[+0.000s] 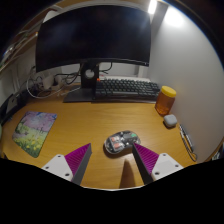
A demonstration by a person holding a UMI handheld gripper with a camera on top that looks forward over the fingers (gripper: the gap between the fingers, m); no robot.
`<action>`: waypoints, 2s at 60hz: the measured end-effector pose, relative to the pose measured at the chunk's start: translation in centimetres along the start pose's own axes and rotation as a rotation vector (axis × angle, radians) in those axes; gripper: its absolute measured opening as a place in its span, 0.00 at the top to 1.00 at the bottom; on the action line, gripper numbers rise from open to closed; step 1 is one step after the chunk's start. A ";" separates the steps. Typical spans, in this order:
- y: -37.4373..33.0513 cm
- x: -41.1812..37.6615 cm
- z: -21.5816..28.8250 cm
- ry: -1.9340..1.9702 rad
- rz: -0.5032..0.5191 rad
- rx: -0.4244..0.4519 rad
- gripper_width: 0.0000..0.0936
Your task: Arrange mouse
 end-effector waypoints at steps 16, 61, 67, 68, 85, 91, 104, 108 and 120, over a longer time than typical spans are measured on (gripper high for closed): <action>3.5 1.3 1.3 -0.010 0.004 0.029 0.08; 9.4 2.6 4.1 -0.047 0.019 0.057 0.51; 9.1 2.3 4.7 -0.053 0.021 0.053 0.57; 8.9 2.3 4.9 -0.047 0.024 0.050 0.58; 3.6 -6.2 14.7 0.016 0.122 0.161 0.60; 2.6 -12.1 16.6 0.050 0.193 0.162 0.60; 4.8 -25.2 13.0 -0.011 0.286 0.120 0.60; 6.3 -28.2 10.6 -0.051 0.289 0.107 0.60; 10.3 -32.0 3.7 -0.108 0.251 -0.009 0.56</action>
Point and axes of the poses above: the point between the fingertips, and its own axes, seen from behind it with the camera up: x to the right, z up, y forward, the way the camera looks, the point moved 10 cm from there along -y, backward, against the way the camera looks, and after that the axes turned 9 degrees about z, right-handed, at the moved point
